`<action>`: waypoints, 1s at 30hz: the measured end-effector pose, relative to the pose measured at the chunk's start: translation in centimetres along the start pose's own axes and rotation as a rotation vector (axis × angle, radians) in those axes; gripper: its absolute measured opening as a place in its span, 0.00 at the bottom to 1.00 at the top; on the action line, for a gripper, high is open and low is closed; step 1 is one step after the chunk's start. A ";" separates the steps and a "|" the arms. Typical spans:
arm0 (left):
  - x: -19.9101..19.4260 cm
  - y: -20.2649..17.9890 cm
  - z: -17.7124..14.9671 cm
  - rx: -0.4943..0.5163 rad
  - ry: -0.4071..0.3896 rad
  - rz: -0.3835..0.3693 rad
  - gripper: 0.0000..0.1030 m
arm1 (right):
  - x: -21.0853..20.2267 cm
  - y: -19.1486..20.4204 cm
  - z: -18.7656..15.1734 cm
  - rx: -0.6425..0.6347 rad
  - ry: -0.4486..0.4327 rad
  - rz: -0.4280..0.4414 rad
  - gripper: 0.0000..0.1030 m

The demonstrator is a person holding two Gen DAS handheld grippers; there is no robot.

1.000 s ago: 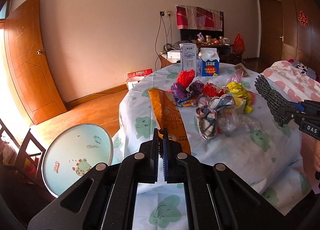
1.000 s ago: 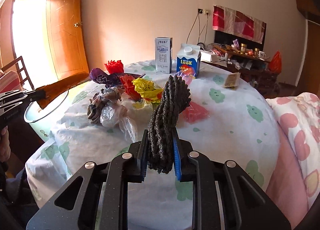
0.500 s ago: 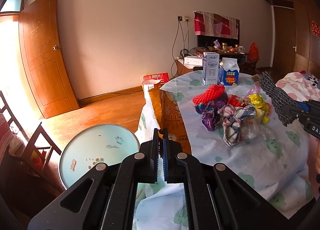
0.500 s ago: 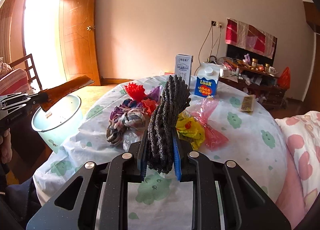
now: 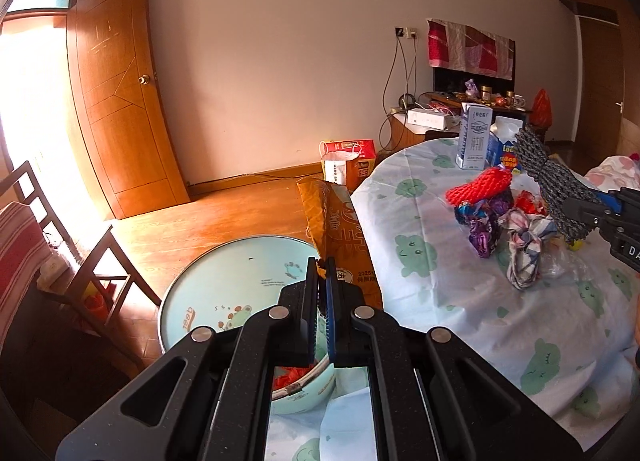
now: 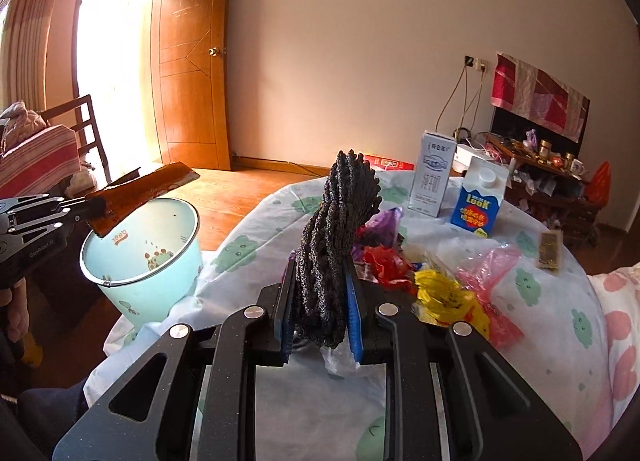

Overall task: Collect trash
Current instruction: 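Carry the orange wrapper and black strip over the bin with both tools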

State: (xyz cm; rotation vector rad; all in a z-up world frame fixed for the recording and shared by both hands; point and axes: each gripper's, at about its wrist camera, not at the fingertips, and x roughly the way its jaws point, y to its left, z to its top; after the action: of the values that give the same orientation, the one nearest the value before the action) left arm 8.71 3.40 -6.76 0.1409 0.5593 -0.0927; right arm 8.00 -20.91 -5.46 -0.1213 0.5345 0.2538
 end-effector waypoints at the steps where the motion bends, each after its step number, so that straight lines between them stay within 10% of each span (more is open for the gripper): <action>1: 0.1 0.3 -0.1 -0.004 0.003 0.008 0.03 | 0.3 0.4 0.2 -0.007 0.001 0.008 0.21; 30: 2.5 7.5 -1.2 -0.085 0.071 0.152 0.03 | 8.6 8.5 3.4 -0.181 0.062 0.125 0.21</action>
State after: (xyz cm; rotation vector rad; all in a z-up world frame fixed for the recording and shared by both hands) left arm 11.15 10.83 -8.34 0.1034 0.6208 0.0843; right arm 14.51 -10.32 -7.39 -0.2728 0.5812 0.4216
